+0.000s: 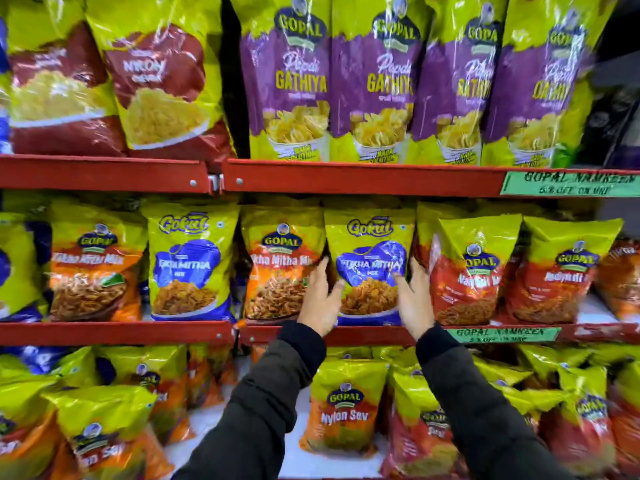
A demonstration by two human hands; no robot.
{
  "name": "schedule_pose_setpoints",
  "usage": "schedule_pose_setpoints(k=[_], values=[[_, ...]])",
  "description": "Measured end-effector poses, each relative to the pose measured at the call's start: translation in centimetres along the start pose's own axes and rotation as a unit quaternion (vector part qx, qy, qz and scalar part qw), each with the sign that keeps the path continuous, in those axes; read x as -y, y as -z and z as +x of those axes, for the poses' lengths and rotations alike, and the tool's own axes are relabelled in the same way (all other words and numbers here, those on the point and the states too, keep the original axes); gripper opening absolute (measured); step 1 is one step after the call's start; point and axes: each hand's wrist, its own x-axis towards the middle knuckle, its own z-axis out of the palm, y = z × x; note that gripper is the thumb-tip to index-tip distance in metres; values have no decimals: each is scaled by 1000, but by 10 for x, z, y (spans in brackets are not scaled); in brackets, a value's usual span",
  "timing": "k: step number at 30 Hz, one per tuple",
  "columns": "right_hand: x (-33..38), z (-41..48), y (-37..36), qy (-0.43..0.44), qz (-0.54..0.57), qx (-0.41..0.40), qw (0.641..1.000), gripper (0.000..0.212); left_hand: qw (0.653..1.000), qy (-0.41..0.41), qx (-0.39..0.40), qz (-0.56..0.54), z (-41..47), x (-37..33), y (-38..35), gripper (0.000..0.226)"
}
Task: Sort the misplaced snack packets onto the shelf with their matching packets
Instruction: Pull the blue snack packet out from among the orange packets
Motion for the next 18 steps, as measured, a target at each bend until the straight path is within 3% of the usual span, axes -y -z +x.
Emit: schedule_pose_setpoints(k=[3, 6, 11, 18], values=[[-23, 9, 3, -88, 83, 83, 989, 52, 986, 143, 24, -79, 6, 7, -19, 64], [-40, 8, 3, -97, 127, 125, 979, 55, 979, 189, 14, -75, 8, 10, -28, 62], [-45, 12, 7, -52, 117, 106, 986, 59, 985, 157, -18, -72, 10, 7, -35, 56], [-33, -10, 19, 40, 143, 4, 989, 48, 982, 62, -81, -156, -13, -8, -32, 49]])
